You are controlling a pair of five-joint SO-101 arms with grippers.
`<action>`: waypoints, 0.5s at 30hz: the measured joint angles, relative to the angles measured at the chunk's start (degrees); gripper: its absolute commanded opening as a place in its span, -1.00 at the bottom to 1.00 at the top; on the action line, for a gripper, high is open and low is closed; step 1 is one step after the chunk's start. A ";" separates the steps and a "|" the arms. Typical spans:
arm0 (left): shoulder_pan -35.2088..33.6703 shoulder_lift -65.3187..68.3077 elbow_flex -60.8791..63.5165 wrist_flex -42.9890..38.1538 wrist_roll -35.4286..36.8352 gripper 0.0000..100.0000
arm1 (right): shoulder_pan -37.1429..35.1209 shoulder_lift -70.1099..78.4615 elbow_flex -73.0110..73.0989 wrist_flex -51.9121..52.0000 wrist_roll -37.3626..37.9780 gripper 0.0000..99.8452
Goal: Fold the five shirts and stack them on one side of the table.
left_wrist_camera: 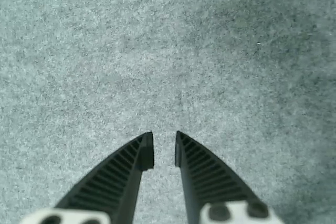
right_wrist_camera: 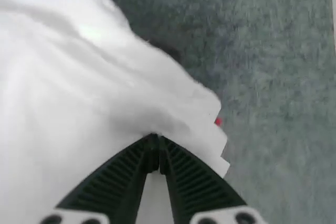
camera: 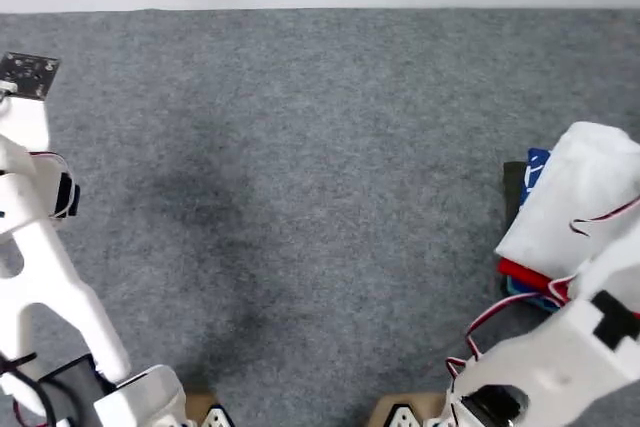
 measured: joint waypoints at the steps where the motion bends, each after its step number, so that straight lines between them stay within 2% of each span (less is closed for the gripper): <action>1: 0.00 0.00 0.00 0.00 0.00 -0.85 | 0.00 1.14 0.00 -2.02 0.53 -0.98; 5: 0.00 0.00 0.00 0.00 0.00 -0.85 | 0.00 2.02 0.00 -7.82 1.49 -0.98; 9: 0.00 0.00 0.00 0.00 0.00 -0.85 | 0.00 1.67 0.00 -8.88 1.58 -0.98; 15: 0.00 0.00 0.00 0.00 0.00 -0.85 | 0.00 -5.01 0.00 -1.76 1.67 -0.98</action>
